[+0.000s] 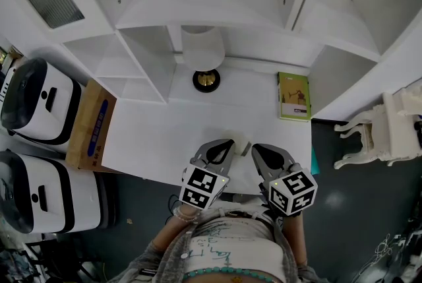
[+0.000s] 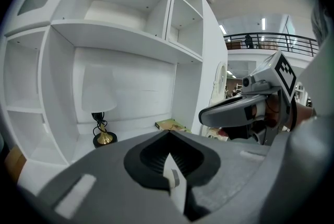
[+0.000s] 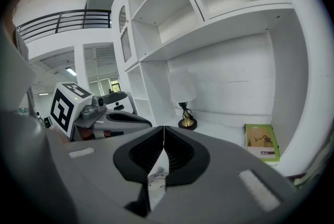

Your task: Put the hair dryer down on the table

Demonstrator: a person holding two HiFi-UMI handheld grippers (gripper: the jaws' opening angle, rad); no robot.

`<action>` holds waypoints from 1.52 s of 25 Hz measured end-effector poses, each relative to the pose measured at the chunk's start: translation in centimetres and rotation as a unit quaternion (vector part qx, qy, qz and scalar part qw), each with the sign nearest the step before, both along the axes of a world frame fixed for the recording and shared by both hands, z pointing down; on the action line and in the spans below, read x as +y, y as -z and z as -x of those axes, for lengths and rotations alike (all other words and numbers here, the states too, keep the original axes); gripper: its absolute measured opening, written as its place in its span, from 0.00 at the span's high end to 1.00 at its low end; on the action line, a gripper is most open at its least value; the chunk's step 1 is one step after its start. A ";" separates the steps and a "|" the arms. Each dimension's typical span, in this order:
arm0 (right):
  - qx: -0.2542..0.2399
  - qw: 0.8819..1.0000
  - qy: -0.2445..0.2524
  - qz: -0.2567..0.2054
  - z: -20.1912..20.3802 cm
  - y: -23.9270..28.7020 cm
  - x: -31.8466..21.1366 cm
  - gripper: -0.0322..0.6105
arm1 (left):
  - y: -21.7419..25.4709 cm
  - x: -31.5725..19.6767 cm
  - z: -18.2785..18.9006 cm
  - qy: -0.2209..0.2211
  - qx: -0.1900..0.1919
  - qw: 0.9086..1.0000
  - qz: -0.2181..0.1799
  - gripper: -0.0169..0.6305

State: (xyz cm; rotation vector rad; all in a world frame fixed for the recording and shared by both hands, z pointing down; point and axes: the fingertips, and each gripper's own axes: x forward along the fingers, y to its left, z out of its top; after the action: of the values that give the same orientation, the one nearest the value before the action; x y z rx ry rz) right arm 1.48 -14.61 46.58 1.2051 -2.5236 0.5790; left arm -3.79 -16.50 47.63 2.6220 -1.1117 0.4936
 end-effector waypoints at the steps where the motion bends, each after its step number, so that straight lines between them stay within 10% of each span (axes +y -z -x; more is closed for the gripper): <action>1: -0.005 1.000 -0.001 -0.001 0.0 0.2 -0.1 0.90 | 0.3 0.0 0.0 0.001 0.003 1.000 -0.002 0.97; 38: -0.023 0.999 0.025 -0.030 1.6 3.5 0.8 0.90 | 6.9 1.3 -0.5 -0.010 0.068 0.996 -0.053 0.97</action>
State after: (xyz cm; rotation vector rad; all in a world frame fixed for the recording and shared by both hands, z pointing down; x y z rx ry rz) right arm -0.14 -13.77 43.07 1.1584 -2.6177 0.5293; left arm -3.28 -15.18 40.74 2.7129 -1.0971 0.2633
